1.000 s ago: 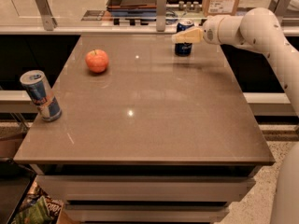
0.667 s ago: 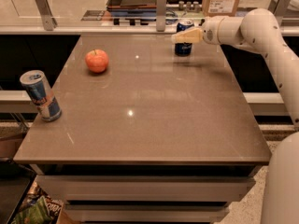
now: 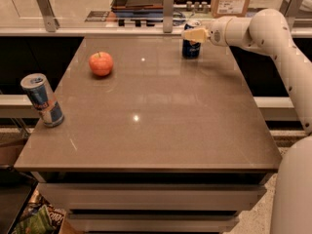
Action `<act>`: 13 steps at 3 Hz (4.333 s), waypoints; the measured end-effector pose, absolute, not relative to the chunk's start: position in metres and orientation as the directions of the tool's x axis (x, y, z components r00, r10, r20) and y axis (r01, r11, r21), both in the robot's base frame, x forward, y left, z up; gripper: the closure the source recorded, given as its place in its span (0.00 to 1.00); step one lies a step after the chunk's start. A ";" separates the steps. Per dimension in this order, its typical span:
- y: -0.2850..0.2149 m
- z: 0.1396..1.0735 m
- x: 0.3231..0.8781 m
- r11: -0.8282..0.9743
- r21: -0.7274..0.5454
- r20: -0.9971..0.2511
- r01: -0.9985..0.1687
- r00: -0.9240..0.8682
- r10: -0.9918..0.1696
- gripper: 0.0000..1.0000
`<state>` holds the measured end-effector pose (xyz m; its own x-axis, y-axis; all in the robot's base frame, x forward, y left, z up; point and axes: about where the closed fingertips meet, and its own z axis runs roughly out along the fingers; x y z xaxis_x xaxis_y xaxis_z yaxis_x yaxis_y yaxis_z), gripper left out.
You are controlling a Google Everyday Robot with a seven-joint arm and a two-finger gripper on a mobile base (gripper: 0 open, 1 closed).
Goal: Move pepsi can near redbull can
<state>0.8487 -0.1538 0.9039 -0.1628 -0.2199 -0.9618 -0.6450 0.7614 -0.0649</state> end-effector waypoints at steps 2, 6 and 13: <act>-0.147 0.900 0.850 0.756 -0.061 -0.961 -0.652 -0.166 -0.220 0.87; -0.107 0.915 0.822 0.690 -0.005 -0.948 -0.723 -0.217 -0.234 1.00; 0.044 0.924 0.666 0.541 -0.081 -0.958 -0.837 -0.084 -0.273 1.00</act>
Offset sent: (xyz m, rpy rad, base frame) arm 0.0006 0.0030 -0.0017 0.0005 0.0022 0.0039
